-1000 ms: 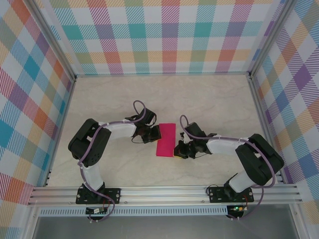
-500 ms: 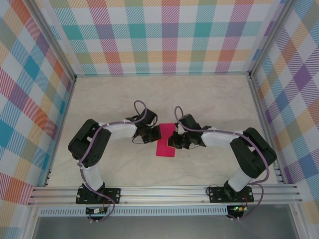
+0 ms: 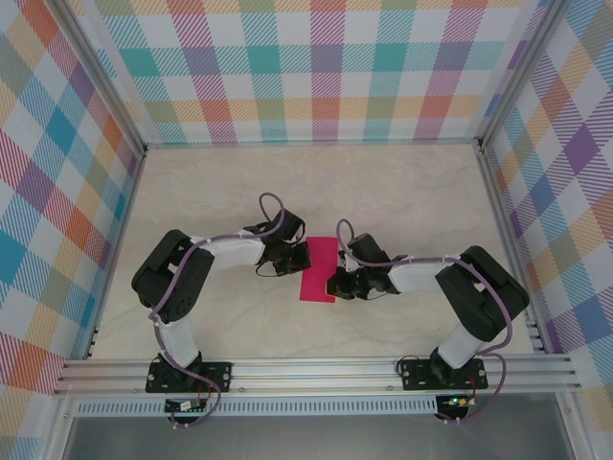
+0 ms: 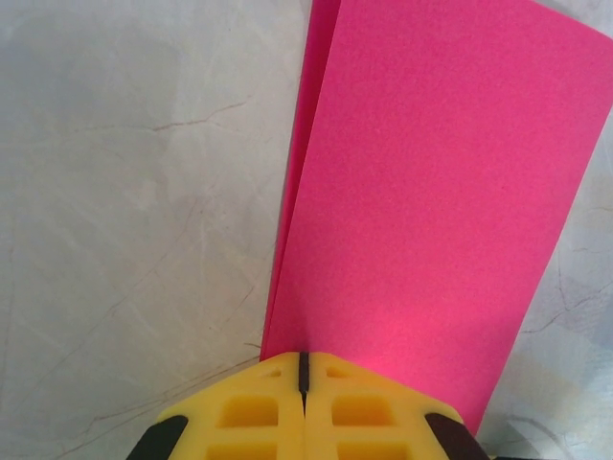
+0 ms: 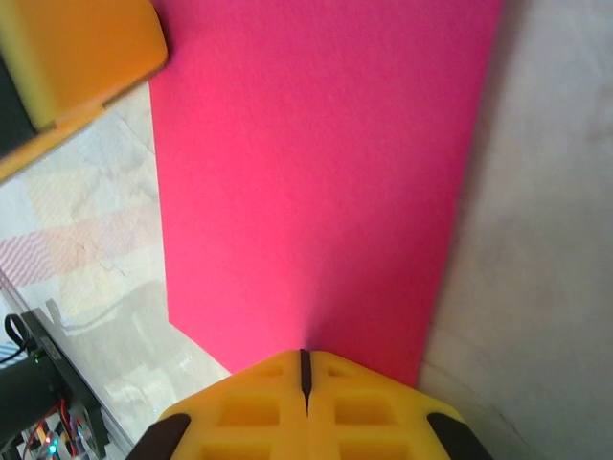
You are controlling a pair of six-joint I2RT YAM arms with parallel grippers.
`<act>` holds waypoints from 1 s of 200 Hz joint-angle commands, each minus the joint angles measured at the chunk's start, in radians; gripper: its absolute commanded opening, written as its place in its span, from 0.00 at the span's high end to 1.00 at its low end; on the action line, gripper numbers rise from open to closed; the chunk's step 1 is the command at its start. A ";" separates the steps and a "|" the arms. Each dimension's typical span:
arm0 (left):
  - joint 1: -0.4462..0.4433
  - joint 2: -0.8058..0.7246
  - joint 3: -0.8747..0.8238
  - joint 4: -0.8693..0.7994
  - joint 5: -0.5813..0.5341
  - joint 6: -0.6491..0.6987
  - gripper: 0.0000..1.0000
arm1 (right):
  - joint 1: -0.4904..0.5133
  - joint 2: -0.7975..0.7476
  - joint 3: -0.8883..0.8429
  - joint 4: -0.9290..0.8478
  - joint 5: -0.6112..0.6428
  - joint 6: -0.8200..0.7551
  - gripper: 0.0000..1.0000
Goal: Fold a paper plane with a square sheet of paper (pick it up from the middle)
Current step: Fold the square sheet of paper in half at the center of the table, then rotate the square sheet of paper at the center of the table.
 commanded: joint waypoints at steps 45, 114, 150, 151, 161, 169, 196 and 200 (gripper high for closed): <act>0.001 0.068 -0.040 -0.167 -0.125 0.026 1.00 | 0.011 -0.091 -0.080 -0.185 -0.033 -0.075 0.97; -0.006 0.017 -0.003 -0.165 -0.060 0.084 0.97 | -0.004 -0.151 0.173 -0.294 0.250 -0.130 0.94; -0.006 -0.040 0.026 -0.162 -0.027 0.079 0.94 | -0.030 0.057 0.352 -0.292 0.289 -0.134 0.96; -0.006 -0.043 0.026 -0.162 -0.026 0.079 0.94 | -0.031 0.064 0.357 -0.295 0.291 -0.134 0.96; -0.006 -0.068 0.022 -0.159 -0.024 0.065 0.93 | -0.030 0.117 0.414 -0.312 0.294 -0.133 0.97; -0.007 -0.084 0.016 -0.165 -0.027 0.054 0.93 | -0.031 0.155 0.450 -0.317 0.292 -0.136 0.97; -0.006 -0.130 -0.040 -0.143 -0.025 0.023 0.92 | -0.040 0.274 0.538 -0.354 0.298 -0.129 0.97; -0.007 -0.139 -0.050 -0.137 -0.023 0.019 0.92 | -0.041 0.285 0.544 -0.353 0.299 -0.129 0.97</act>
